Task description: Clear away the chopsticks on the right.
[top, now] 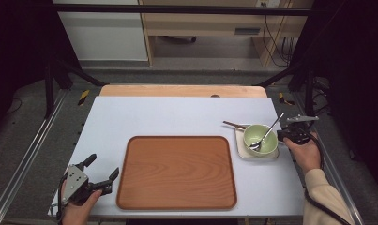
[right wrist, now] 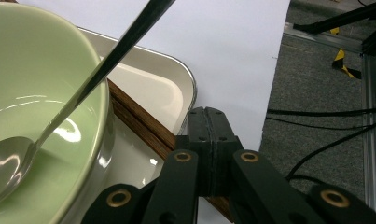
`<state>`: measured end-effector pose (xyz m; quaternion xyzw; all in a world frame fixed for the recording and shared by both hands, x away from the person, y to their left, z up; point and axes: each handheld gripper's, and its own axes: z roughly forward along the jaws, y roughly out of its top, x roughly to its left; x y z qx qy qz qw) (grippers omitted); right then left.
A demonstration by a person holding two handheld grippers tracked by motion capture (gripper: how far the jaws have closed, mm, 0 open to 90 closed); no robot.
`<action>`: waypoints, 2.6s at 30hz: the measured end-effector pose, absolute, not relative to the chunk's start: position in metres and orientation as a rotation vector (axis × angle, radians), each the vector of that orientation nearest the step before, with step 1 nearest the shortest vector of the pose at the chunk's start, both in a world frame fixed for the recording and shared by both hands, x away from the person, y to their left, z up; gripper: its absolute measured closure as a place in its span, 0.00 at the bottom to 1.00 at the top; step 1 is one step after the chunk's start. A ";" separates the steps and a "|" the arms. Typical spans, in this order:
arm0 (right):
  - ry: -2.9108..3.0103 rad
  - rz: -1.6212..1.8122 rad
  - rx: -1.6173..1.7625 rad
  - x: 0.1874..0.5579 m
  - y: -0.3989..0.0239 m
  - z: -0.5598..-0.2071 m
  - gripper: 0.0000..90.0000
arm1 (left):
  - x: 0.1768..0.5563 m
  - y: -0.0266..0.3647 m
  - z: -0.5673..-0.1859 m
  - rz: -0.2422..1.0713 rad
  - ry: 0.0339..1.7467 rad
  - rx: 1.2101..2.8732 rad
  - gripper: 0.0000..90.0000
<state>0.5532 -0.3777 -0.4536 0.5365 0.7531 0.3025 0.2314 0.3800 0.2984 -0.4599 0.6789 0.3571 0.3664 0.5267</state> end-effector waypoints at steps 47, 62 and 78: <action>2.163 0.665 1.339 0.537 -0.390 -0.419 0.70 | 0.380 0.307 -0.457 0.870 0.865 1.572 0.07; 2.192 0.649 1.317 0.540 -0.394 -0.432 0.78 | 0.381 0.306 -0.459 0.872 0.867 1.582 0.07; 2.201 0.678 1.315 0.548 -0.386 -0.443 0.81 | 0.381 0.306 -0.459 0.870 0.866 1.584 0.07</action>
